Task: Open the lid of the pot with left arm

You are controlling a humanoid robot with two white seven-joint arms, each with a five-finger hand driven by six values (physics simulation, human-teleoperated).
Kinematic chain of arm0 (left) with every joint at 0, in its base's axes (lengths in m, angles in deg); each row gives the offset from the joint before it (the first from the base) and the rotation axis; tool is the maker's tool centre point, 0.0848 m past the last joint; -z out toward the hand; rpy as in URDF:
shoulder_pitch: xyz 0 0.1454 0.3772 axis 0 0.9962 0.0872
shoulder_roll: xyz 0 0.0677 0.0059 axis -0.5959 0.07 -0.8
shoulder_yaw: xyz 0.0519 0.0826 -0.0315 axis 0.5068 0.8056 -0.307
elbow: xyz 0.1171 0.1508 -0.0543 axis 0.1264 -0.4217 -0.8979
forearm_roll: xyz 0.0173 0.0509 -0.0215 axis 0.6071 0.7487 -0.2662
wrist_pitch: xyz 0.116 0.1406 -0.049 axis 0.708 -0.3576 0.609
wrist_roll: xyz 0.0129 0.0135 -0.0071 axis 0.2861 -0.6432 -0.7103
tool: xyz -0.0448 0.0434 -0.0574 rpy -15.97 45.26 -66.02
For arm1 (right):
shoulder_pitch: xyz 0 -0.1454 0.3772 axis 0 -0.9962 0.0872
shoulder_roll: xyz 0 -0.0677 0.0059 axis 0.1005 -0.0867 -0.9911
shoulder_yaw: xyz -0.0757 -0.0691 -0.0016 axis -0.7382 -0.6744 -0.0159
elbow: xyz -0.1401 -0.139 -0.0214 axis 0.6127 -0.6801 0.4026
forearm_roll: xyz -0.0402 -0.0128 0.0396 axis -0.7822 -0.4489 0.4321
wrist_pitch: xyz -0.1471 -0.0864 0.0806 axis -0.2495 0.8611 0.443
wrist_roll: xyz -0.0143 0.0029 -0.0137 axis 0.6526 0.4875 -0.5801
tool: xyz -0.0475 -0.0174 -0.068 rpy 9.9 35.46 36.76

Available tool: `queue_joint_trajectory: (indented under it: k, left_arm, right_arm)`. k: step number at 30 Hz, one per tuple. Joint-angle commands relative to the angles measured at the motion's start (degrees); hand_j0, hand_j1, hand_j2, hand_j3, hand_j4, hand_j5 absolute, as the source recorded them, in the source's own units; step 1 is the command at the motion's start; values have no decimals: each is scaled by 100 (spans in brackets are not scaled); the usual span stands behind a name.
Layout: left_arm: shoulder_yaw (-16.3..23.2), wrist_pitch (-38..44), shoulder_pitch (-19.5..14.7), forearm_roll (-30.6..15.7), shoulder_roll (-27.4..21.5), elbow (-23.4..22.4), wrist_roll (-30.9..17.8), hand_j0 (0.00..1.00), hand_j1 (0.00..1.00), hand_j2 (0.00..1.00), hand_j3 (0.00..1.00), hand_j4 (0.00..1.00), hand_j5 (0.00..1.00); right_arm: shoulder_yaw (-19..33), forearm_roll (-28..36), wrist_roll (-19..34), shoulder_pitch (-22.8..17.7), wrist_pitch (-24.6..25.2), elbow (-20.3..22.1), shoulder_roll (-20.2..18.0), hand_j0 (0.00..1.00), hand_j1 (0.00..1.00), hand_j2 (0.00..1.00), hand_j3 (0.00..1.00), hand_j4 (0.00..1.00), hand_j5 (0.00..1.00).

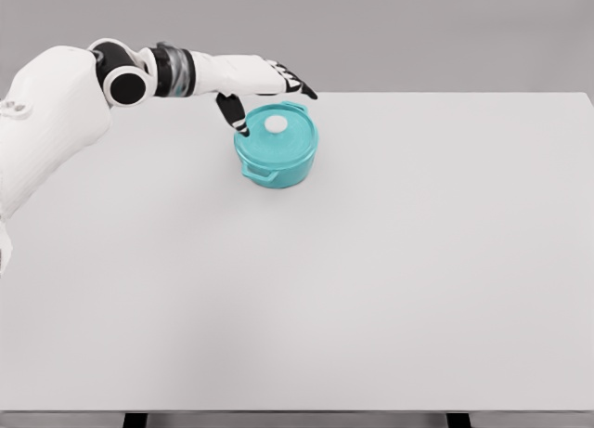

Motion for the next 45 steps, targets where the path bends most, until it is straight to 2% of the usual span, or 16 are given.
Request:
queue_joint_trajectory:
  k: [1,11,14,16,23,27,30,37,45]
  left_arm:
    - [-11,12,0,-33,179,-156,-6,100,100,100,100,100,100]
    - [15,12,-70,-42,179,-147,-24,100,100,100,100,100,100]
    - [24,12,-97,81,188,-147,-129,100,100,100,100,100,100]
    - [199,12,-176,72,196,-147,-402,100,100,100,100,100,100]
    - [384,12,-404,11,205,-147,-437,100,100,100,100,100,100]
    - [314,12,-387,2,231,-156,-428,100,100,100,100,100,100]
    - [340,12,-387,19,249,-384,-428,100,100,100,100,100,100]
    - [366,12,-387,28,460,-437,-437,100,100,100,100,100,100]
    - [366,12,-352,63,460,-516,-437,100,100,100,100,100,100]
  right_arm:
    - [1,-2,2,0,-2,8,-1,100,100,100,100,100,100]
    - [1,-2,2,0,-2,0,-1,100,100,100,100,100,100]
    - [1,-2,2,0,-2,0,-1,100,100,100,100,100,100]
    - [1,-2,2,0,-2,0,-1,100,100,100,100,100,100]
    - [1,-2,2,0,-2,8,-1,100,100,100,100,100,100]
    - [1,-2,2,0,-2,0,-1,100,100,100,100,100,100]
    - [1,-2,2,0,-2,0,-1,100,100,100,100,100,100]
    - [1,-2,2,0,-2,0,-1,100,100,100,100,100,100]
    - [1,-2,2,0,-2,8,-1,100,100,100,100,100,100]
